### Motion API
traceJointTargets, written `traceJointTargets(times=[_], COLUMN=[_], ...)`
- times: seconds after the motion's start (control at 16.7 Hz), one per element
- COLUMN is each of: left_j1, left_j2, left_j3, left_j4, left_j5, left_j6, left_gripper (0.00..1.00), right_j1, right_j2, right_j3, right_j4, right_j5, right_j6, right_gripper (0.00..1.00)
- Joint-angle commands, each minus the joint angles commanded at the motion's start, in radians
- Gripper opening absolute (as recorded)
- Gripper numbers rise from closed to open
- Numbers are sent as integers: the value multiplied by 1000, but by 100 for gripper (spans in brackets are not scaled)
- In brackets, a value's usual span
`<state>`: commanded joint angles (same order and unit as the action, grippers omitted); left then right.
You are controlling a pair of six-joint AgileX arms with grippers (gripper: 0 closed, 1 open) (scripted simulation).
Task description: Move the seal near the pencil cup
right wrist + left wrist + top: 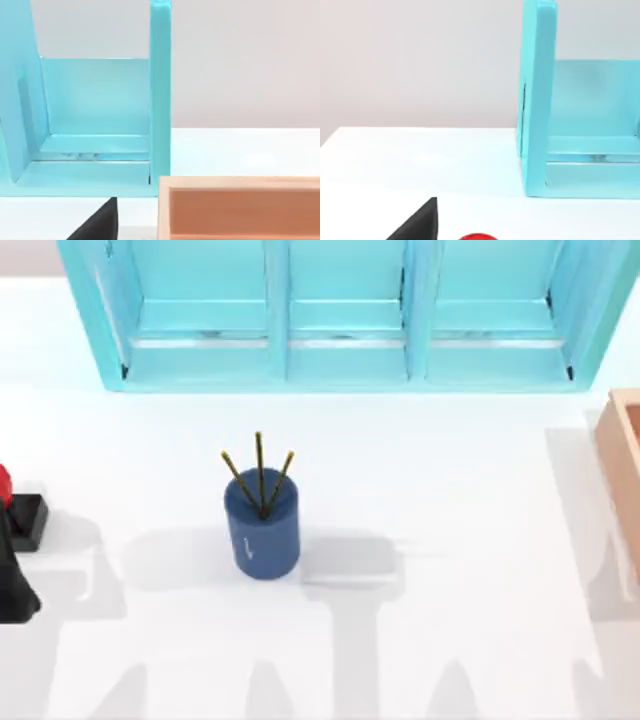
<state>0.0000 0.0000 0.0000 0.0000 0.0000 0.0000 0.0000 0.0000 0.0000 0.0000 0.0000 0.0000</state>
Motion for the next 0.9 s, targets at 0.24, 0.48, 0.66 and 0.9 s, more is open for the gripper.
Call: traceJointTargets(times=[0.24,0.48,0.66,0.9], left_j1=[3,14,24,38], left_j2=[30,218,468,890], left_j3=[31,218,442,781], left_j4=[-27,-178,-350,-624], left_j5=[-2,-4,-3,-1], left_j6=[2,14,27,47], left_gripper=[100,100,100,100], right_j1=[0,0,0,0], right_j2=[0,0,0,0], right_j3=[0,0,0,0], right_j4=[0,0,0,0], right_j5=[0,0,0,0], right_j6=[0,0,0,0], right_gripper=[100,100,100,100])
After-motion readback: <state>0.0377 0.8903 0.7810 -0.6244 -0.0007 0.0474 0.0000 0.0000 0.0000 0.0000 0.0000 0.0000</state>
